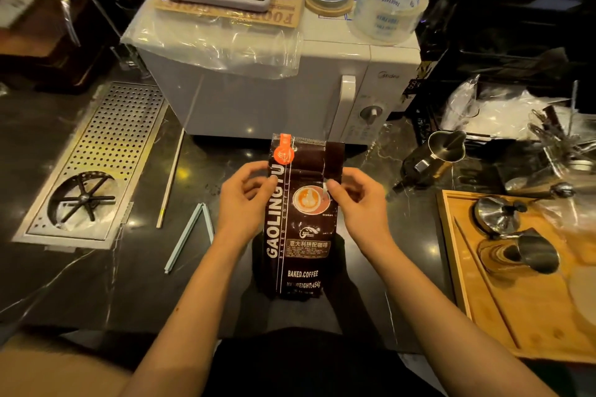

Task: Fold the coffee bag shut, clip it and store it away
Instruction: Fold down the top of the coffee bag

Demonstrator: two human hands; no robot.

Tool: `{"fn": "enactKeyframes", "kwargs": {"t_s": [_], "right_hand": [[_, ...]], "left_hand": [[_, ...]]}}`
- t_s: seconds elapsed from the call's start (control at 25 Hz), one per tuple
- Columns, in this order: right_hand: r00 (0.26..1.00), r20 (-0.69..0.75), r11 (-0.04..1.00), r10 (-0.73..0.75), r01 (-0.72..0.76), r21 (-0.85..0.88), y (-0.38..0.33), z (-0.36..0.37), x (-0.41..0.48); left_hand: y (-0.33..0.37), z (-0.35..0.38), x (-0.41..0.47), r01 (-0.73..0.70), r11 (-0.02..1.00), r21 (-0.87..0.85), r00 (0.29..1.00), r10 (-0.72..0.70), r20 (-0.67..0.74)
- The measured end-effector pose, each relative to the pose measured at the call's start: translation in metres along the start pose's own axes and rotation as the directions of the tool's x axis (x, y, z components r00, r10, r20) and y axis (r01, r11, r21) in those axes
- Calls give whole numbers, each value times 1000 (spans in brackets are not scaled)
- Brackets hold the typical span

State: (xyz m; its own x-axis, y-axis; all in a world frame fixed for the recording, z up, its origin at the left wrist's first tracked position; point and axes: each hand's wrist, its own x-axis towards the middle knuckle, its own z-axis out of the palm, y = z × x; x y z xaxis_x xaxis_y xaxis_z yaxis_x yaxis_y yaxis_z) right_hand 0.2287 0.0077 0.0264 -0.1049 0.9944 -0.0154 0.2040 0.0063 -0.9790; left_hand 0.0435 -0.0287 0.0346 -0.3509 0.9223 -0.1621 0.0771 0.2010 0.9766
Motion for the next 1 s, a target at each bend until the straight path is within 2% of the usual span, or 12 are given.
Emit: {"fn": "enactKeyframes", "kwargs": {"t_s": [0.2,0.36,0.8,1.0], "right_hand": [[996,-54,996,-74,76,51,-19,-12,-25],[994,-40,991,-100,103,84,-22,-23,-43],[991,7,991,-131,131,35,-8,-44,-57],[993,14,992,-121,121,27,-5,-43,-56]], "left_hand": [[10,-1,-26,-115,993,-20,993,115,30],[15,5,-44,-151,988,-32,987,152,48],[12,15,-59,-165,982,-95,984,170,52],[1,14,-55,-101,990,-103,994,104,28]]}}
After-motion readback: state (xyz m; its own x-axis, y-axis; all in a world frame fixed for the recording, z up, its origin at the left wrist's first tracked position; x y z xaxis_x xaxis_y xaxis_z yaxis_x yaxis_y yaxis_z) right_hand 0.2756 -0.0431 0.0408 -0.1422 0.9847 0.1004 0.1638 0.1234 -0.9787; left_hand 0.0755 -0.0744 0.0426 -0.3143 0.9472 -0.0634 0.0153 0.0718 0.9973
